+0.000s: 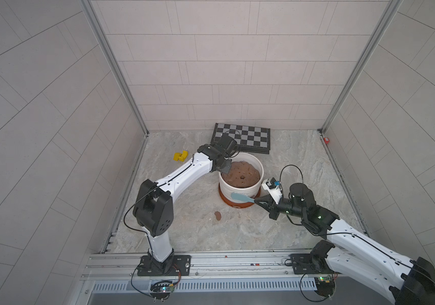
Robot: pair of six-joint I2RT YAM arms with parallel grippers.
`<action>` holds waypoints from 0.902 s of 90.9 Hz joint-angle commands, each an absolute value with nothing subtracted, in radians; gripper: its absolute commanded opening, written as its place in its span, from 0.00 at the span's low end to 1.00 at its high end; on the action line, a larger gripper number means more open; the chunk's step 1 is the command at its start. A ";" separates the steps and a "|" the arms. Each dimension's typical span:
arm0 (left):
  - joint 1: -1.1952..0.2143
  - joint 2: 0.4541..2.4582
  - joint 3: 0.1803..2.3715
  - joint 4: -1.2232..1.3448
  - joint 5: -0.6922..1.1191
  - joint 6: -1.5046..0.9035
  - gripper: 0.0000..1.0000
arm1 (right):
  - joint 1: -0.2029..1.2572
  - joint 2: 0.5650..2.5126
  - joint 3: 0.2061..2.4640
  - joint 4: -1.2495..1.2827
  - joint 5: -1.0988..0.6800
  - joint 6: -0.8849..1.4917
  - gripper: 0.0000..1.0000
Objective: Scrub the dried mud off the ceramic pot
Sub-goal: Rotate the pot on the tray, then brush off the soil from the pot.
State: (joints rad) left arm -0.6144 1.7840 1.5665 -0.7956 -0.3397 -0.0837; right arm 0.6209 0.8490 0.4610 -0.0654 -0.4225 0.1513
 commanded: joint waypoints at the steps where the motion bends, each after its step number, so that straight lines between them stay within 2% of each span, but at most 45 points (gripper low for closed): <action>1: -0.623 1.815 1.568 -0.882 -0.297 0.044 0.00 | 0.581 0.849 0.452 -0.031 -0.333 0.194 0.00; 39: -0.612 1.834 1.578 -0.885 -0.277 0.049 0.00 | 0.568 0.865 0.367 -0.031 -0.376 0.275 0.00; 55: -0.611 1.844 1.592 -0.889 -0.277 0.048 0.00 | 0.571 0.860 0.350 -0.008 -0.470 0.268 0.00; 74: -0.612 1.856 1.611 -0.894 -0.281 0.040 0.00 | 0.603 0.794 0.336 0.073 -0.700 0.280 0.00; 82: -0.612 1.859 1.614 -0.893 -0.284 0.040 0.00 | 0.604 0.780 0.331 0.089 -0.742 0.297 0.00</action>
